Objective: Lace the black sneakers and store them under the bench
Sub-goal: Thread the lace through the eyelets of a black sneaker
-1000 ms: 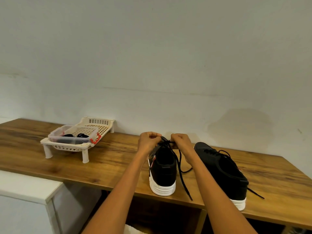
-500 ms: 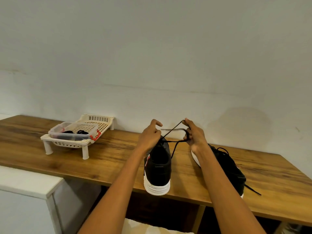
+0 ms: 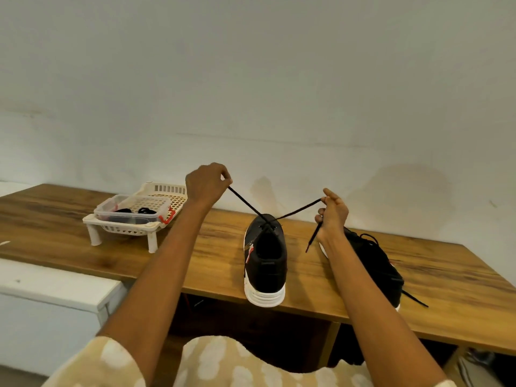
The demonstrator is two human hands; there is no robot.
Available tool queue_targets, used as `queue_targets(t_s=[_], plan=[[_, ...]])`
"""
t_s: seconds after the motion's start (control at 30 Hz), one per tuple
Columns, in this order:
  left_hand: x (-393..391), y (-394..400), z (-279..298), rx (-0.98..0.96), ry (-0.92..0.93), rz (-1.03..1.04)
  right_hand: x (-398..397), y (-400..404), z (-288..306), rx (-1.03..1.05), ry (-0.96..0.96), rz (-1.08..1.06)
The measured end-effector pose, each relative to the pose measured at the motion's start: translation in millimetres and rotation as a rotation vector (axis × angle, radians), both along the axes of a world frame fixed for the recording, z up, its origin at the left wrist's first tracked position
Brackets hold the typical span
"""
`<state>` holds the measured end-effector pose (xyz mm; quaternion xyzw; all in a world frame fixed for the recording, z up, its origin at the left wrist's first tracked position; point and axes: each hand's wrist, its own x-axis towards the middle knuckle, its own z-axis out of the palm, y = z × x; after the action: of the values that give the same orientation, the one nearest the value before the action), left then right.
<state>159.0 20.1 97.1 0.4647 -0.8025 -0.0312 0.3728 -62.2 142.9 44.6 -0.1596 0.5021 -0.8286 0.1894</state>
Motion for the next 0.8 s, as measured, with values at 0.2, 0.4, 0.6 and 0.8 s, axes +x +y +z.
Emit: queue_targets(t_s=[0.2, 0.4, 0.6, 0.8], plan=[[-13, 6, -19, 0.044, -0.315, -0.127, -3, -3, 2, 0.625, 0.688, 0.163], [-38, 25, -58, 0.152, -0.371, -0.182, 8, -9, 8, 0.913, 1.225, 0.271], [-45, 29, -70, 0.787, 0.103, -0.457, 35, -12, 3, 0.979, 1.038, 0.573], [-49, 30, -60, 1.303, 0.824, -0.487, 40, -16, -4, 0.721, 0.587, 0.58]])
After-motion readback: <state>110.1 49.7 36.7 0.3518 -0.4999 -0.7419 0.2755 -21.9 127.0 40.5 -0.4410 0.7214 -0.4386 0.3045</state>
